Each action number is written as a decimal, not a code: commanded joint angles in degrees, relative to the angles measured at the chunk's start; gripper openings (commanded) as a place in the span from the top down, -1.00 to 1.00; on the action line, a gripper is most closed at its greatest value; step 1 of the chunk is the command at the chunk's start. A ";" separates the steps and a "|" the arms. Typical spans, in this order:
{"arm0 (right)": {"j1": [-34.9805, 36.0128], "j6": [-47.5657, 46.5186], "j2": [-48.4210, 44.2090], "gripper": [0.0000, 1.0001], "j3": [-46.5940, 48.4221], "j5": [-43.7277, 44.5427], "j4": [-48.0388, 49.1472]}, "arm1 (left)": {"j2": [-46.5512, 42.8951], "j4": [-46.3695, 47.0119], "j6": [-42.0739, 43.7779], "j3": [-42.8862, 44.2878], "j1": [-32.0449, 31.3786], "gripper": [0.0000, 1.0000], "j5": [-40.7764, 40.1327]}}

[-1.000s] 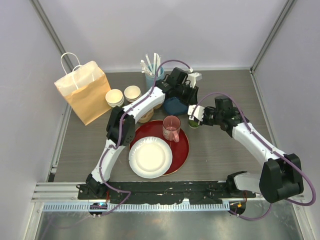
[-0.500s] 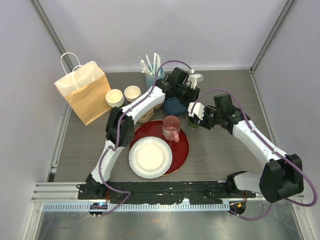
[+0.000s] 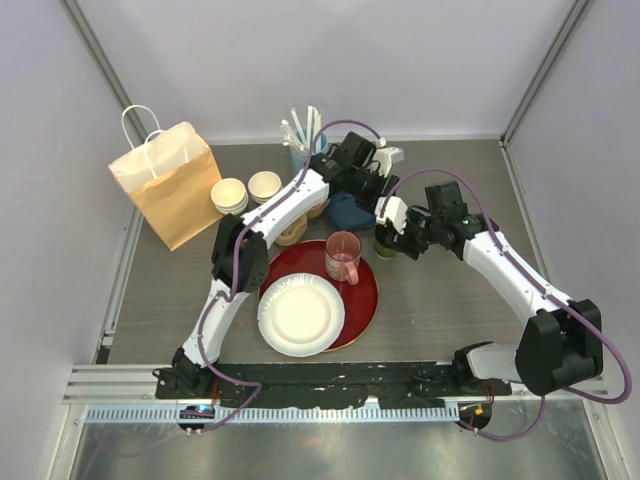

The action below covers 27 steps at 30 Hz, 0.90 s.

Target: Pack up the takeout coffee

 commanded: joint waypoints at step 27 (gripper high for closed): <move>-1.66 62.94 -4.02 -0.07 9.99 20.42 5.05 | -10.89 -0.28 -7.28 -6.21 2.72 0.03 -5.83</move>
